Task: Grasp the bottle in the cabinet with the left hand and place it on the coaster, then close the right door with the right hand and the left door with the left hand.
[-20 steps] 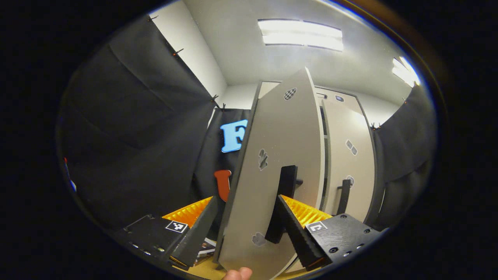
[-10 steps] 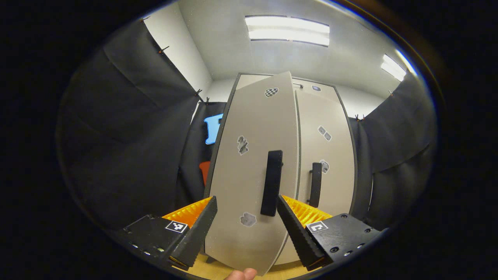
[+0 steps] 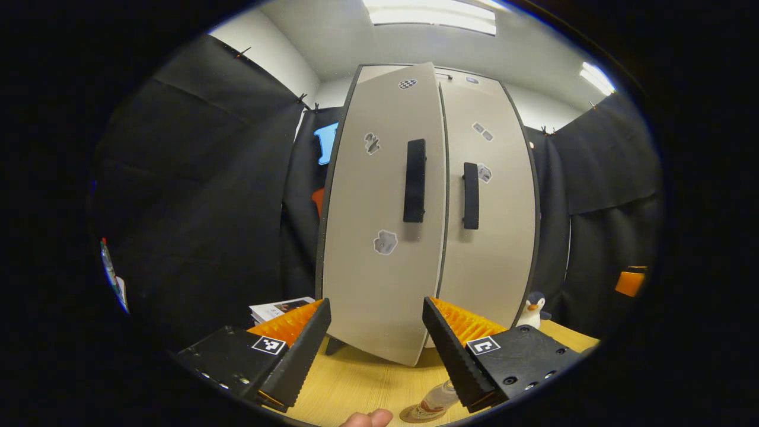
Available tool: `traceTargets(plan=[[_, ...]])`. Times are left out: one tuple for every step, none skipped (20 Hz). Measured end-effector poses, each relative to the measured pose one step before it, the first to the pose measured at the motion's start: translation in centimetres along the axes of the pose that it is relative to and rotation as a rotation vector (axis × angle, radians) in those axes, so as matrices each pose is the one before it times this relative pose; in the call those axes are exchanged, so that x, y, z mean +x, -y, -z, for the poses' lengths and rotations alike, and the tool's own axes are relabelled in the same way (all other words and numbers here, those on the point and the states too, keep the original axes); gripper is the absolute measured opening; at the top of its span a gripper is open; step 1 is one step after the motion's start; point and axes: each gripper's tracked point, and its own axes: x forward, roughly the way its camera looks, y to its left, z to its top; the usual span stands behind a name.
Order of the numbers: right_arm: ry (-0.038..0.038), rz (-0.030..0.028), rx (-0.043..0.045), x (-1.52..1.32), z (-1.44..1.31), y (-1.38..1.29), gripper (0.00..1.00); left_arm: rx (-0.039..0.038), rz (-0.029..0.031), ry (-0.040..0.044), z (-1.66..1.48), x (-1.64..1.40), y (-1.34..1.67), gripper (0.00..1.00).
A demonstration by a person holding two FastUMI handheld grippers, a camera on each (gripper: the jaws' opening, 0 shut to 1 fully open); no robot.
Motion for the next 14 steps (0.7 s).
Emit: traceTargets(plan=[[-0.00834,-0.00833,-0.00031,-0.035,0.228,-0.287,0.83,-0.01633,0.00803,-0.01821,0.546,-0.180,0.416,0.95],[-0.00661,-0.00427,-0.00032,0.021,0.148,-0.198,0.83,-0.02413,0.01760,-0.01538,0.395,-0.267,0.658,0.94],[-0.00717,-0.00272,-0.00085,-0.032,0.279,-0.238,0.83,-0.02114,0.02090,-0.00855,0.414,-0.326,0.651,0.95],[-0.00803,-0.00144,0.00022,-0.145,0.169,-0.185,0.83,-0.01317,0.01248,0.00119,0.134,-0.148,0.529,0.95],[-0.00636,-0.00290,0.00169,-0.026,0.134,-0.159,0.83,-0.00412,0.00473,0.00578,0.149,-0.086,0.181,0.95],[-0.00567,-0.00374,0.00289,-0.044,0.085,-0.152,0.83,0.00509,0.00285,0.00750,-0.067,-0.024,0.183,0.95],[-0.00528,-0.00322,0.00270,-0.073,0.097,-0.145,0.83,0.00983,0.00189,0.00591,-0.088,0.016,0.009,0.95],[-0.00300,-0.00234,0.00188,-0.076,0.070,-0.202,0.83,0.01258,0.00679,0.00351,-0.021,0.017,0.131,0.95],[-0.00022,0.00021,-0.00026,-0.096,-0.009,-0.104,0.83,0.01083,0.01002,0.00229,0.022,-0.075,0.133,0.95],[0.00277,0.00156,-0.00033,-0.141,-0.127,-0.074,0.83,0.00613,0.00435,0.00279,-0.089,-0.103,0.082,0.95],[0.00316,0.00211,0.00089,-0.055,-0.169,-0.010,0.83,0.00286,0.00447,0.00244,-0.086,-0.129,0.195,0.94],[0.00279,0.00180,0.00190,-0.025,0.007,-0.027,0.83,0.00062,0.00172,0.00364,-0.162,-0.092,0.152,0.99],[0.00213,0.00202,0.00294,-0.023,-0.037,0.024,0.83,0.00002,0.00042,0.00436,-0.086,-0.010,-0.102,0.95],[-0.00059,0.00231,0.00271,0.003,0.038,0.024,0.83,0.00181,0.00137,0.00232,-0.049,-0.022,0.075,0.95]])
